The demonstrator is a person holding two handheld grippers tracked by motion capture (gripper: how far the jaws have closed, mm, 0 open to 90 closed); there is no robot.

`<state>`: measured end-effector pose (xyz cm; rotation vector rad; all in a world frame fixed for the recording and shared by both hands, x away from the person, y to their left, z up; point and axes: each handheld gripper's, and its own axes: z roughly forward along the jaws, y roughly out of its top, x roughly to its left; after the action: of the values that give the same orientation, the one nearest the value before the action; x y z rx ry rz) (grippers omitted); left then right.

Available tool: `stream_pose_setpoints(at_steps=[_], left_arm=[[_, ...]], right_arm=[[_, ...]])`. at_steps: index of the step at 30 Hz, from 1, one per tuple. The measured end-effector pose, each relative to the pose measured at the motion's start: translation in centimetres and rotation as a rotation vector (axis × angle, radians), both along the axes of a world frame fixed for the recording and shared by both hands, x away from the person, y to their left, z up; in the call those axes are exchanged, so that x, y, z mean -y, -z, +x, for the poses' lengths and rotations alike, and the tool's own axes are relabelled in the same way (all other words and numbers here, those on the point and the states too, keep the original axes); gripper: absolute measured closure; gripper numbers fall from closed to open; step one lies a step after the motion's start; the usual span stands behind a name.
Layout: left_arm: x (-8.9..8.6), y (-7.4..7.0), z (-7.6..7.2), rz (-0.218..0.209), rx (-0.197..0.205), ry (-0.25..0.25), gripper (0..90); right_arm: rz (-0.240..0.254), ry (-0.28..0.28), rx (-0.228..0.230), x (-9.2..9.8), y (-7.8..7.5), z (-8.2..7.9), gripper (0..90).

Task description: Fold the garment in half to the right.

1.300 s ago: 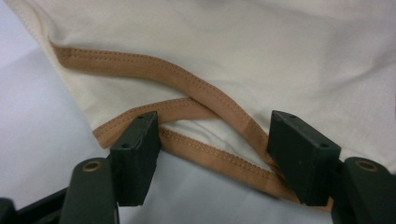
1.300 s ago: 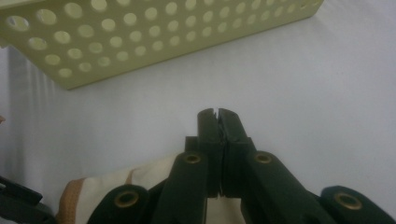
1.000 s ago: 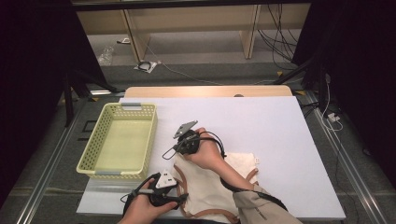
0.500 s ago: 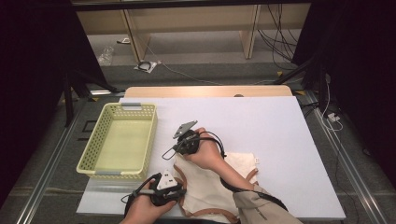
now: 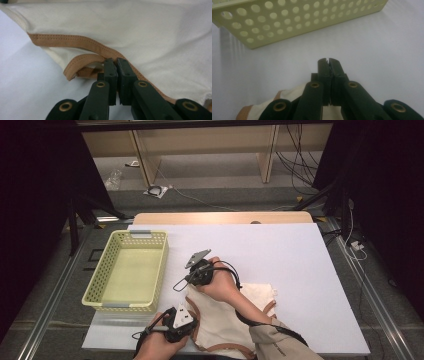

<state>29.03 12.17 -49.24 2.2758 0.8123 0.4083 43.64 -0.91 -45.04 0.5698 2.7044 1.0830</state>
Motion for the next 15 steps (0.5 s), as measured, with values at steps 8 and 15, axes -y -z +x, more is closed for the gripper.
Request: stream_pose_setpoints(at_steps=[8, 15], left_arm=[[-0.5, 0.1, 0.3, -0.071, -0.031, -0.017, 88.4], [-1.1, -0.8, 0.5, -0.145, -0.028, -0.027, 88.6]], right_arm=[[0.003, 0.004, -0.002, 0.1, -0.1, 0.0, 89.8], [0.021, 0.028, 0.009, 0.7, -0.4, 0.3, 89.8]])
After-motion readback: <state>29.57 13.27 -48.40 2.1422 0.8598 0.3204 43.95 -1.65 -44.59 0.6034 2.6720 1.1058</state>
